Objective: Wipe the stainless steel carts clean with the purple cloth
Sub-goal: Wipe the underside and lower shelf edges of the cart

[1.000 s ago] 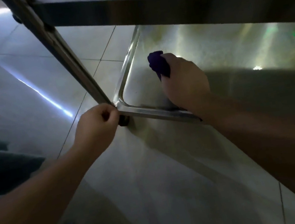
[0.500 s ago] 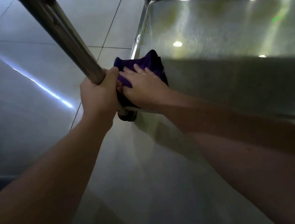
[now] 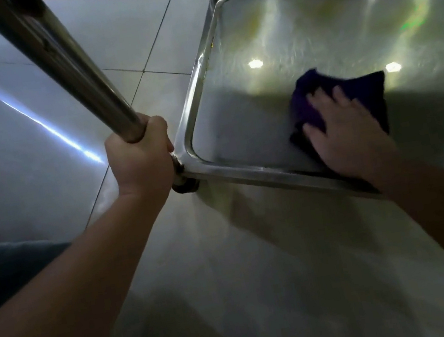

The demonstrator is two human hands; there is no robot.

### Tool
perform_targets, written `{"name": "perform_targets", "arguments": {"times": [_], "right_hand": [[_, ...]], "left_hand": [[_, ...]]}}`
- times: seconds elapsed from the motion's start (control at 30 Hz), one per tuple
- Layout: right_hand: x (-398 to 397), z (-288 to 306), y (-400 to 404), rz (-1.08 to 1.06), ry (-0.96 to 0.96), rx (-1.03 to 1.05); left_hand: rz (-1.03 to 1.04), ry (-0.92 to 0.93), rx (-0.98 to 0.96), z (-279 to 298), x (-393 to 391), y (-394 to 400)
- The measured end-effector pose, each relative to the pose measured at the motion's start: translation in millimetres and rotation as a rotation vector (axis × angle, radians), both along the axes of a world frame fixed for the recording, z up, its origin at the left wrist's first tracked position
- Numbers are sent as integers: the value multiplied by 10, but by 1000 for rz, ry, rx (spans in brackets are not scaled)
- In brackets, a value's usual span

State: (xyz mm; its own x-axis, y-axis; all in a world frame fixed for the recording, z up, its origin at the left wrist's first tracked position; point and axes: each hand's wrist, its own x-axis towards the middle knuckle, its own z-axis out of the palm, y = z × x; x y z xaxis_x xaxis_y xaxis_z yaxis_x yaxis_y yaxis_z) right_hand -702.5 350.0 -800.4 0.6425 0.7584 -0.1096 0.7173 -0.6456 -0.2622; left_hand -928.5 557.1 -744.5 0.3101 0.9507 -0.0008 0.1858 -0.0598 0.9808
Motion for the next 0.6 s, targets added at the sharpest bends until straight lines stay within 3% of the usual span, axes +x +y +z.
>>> {"name": "perform_targets", "arguments": {"times": [0.1, 0.17, 0.3, 0.43, 0.5, 0.6], "right_hand": [[96, 3, 614, -218, -6, 11], [-79, 33, 1156, -202, 32, 15], [-705, 115, 1640, 274, 31, 3], [-592, 99, 947, 656, 59, -12], [-255, 90, 686, 594, 45, -14], [221, 68, 800, 258, -13, 21]], "left_hand": [[27, -24, -8, 15, 34, -7], [46, -30, -15, 18, 49, 3], [46, -71, -19, 4, 52, 15], [44, -113, -34, -23, 58, 20], [41, -109, -22, -40, 55, 12], [34, -105, -16, -40, 53, 2]]}}
